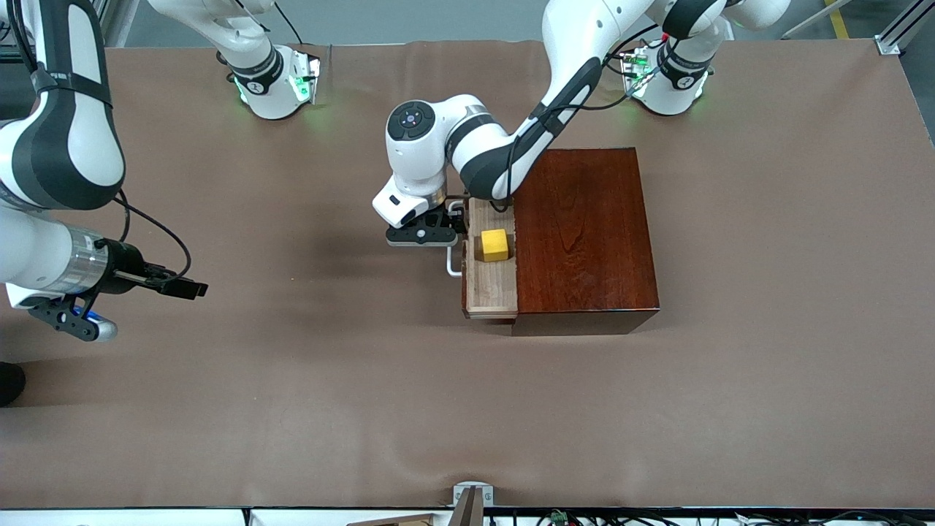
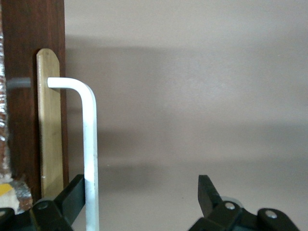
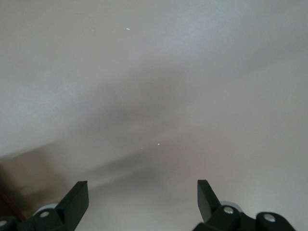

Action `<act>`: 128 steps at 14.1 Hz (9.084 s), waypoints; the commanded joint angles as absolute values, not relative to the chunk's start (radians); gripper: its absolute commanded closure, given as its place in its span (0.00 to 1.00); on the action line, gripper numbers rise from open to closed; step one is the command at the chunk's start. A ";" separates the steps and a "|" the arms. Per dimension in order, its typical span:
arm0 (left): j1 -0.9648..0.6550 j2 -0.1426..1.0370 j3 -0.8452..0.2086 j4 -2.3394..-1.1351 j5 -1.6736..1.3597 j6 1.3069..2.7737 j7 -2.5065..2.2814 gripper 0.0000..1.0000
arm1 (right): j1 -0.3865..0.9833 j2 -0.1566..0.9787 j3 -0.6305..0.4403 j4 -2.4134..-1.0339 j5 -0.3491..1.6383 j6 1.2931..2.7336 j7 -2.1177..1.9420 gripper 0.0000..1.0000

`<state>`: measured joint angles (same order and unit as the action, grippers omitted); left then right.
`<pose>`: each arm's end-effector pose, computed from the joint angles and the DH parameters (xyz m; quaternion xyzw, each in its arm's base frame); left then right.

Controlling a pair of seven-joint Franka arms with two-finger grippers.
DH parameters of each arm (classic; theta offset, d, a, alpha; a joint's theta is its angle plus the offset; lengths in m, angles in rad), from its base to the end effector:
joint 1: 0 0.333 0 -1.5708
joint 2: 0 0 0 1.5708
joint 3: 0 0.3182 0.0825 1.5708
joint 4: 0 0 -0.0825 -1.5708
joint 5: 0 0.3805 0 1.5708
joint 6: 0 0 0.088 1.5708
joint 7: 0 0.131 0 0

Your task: Open drawer, take yellow block, close drawer

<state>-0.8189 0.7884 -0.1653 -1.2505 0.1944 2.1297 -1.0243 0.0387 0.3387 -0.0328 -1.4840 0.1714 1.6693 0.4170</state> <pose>0.4567 -0.6088 0.2835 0.9983 -0.0004 0.0505 0.0279 0.6398 0.0270 0.4495 -0.9700 0.2170 0.0911 0.0610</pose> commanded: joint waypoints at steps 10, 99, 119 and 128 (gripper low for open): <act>-0.827 0.784 -0.189 -1.223 0.106 2.255 -1.051 0.00 | 0.058 0.350 -0.028 -1.486 0.235 1.667 0.807 0.00; -0.074 0.043 -0.144 -1.638 0.021 1.740 -0.402 0.00 | 0.387 0.336 -0.035 -1.541 0.219 1.781 1.063 1.00; -0.069 0.031 -0.144 -1.635 0.012 1.759 -0.390 0.00 | 0.252 0.383 -0.034 -1.612 -0.026 1.816 0.269 1.00; -0.101 0.078 -0.262 -1.542 -0.110 1.825 -0.432 0.00 | 0.072 0.517 -0.034 -1.617 -0.023 1.965 0.114 1.00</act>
